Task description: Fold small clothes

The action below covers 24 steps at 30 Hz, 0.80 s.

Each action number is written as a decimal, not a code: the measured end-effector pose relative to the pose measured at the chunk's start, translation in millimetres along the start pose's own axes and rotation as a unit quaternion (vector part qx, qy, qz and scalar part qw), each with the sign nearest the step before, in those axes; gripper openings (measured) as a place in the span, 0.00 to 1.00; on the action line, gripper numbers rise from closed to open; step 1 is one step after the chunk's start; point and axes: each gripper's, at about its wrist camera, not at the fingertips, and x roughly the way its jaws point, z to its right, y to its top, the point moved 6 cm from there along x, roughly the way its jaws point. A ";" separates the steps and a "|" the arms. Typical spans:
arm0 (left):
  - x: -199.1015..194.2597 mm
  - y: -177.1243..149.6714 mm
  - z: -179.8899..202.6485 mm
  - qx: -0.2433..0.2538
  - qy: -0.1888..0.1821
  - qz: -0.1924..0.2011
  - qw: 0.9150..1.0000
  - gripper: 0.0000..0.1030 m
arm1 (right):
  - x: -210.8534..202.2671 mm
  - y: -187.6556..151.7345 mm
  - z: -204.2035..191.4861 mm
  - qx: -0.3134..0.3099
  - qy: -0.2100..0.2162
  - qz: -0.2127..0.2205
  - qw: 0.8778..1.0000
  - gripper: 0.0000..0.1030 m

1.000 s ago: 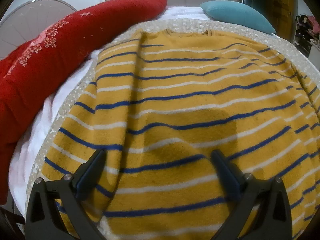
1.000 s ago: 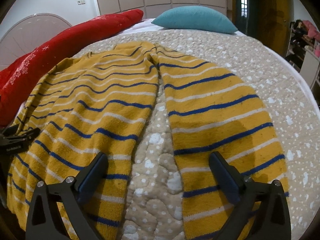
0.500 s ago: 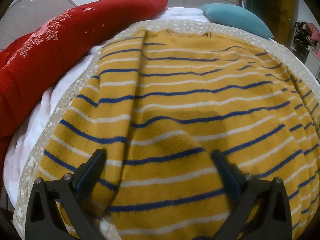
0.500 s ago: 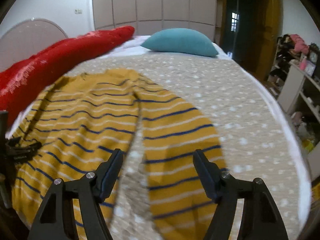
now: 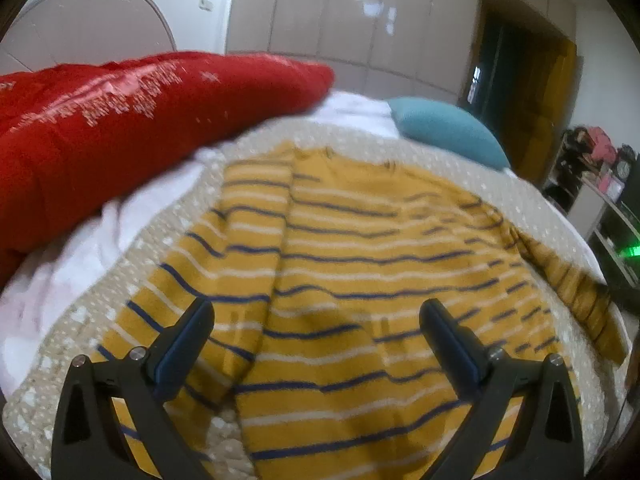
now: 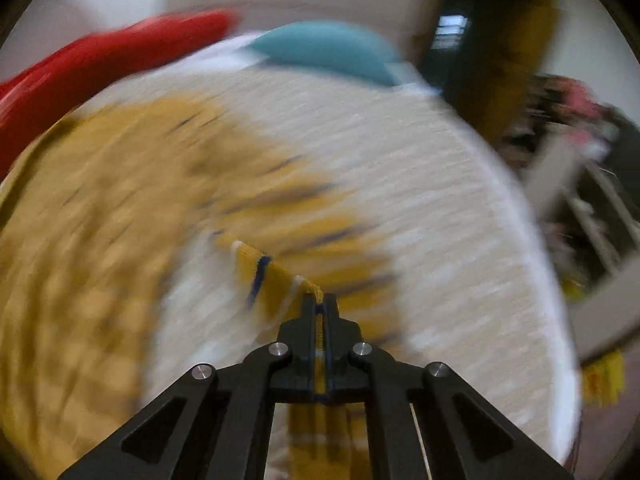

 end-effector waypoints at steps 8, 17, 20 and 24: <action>4.9 -3.1 -7.6 -0.021 -0.013 -0.023 0.999 0.99 | -11.8 9.9 97.8 0.176 -0.069 -0.007 0.982 0.51; 9.1 -14.0 6.3 -0.010 -0.012 -0.033 0.999 0.99 | -50.6 -73.4 -49.1 0.114 0.179 -0.039 0.976 0.53; 8.5 -16.9 11.1 -0.003 -0.009 -0.030 1.000 0.99 | -64.4 -81.8 -73.4 0.091 0.177 -0.015 0.980 0.54; 7.8 -17.4 16.7 0.013 -0.005 -0.030 0.999 0.99 | -84.0 -81.9 -100.0 0.063 0.175 0.012 0.982 0.60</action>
